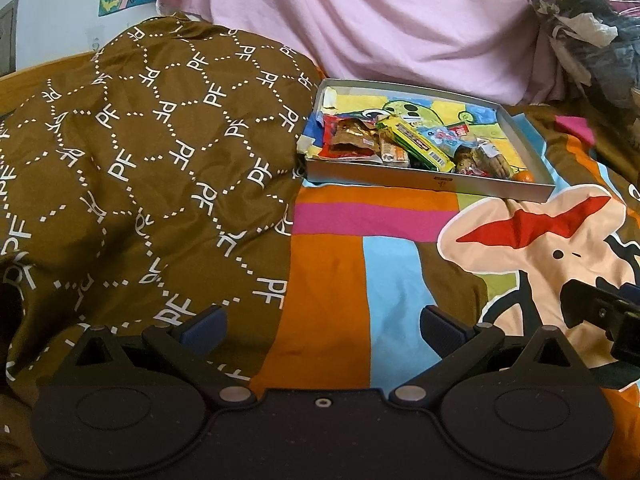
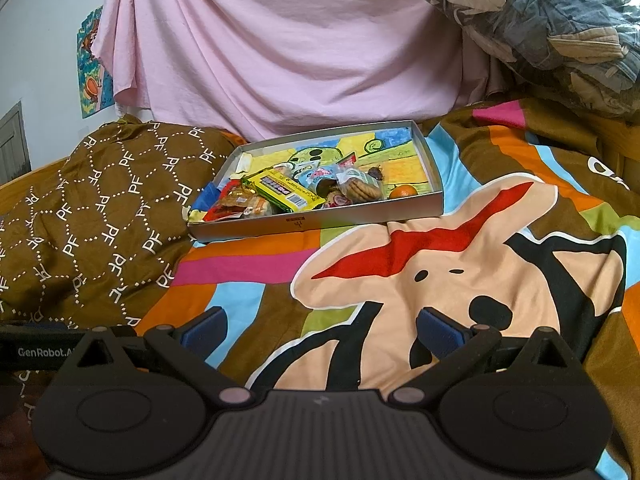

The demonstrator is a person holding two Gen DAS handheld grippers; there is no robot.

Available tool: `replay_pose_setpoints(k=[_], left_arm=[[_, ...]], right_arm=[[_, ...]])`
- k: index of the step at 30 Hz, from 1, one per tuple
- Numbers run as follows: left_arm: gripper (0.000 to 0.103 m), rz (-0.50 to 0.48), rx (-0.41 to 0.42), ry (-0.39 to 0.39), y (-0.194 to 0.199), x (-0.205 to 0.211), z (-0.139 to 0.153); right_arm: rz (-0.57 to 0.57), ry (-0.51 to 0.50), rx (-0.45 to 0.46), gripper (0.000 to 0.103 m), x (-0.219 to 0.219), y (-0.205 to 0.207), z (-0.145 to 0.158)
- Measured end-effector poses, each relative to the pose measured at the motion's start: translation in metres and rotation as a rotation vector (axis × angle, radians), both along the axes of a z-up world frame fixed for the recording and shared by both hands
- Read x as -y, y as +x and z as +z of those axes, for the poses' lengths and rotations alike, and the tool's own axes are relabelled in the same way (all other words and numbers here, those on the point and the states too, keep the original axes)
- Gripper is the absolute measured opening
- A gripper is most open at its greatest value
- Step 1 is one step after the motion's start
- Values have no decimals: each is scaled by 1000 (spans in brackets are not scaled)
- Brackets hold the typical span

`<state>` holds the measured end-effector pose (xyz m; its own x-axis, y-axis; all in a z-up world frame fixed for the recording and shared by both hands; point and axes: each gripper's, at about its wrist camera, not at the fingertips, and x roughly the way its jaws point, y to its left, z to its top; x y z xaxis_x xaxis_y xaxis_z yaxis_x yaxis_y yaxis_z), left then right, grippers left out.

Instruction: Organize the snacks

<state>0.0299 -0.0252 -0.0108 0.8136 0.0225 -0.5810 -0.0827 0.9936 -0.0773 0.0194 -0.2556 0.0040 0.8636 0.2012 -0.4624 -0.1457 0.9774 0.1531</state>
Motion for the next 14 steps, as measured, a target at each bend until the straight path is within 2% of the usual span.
replay_pose_setpoints(k=[14], left_arm=[[102,-3,-4,19,1,2,0]], right_arm=[[1,-2,-4,103,0,1,-1]])
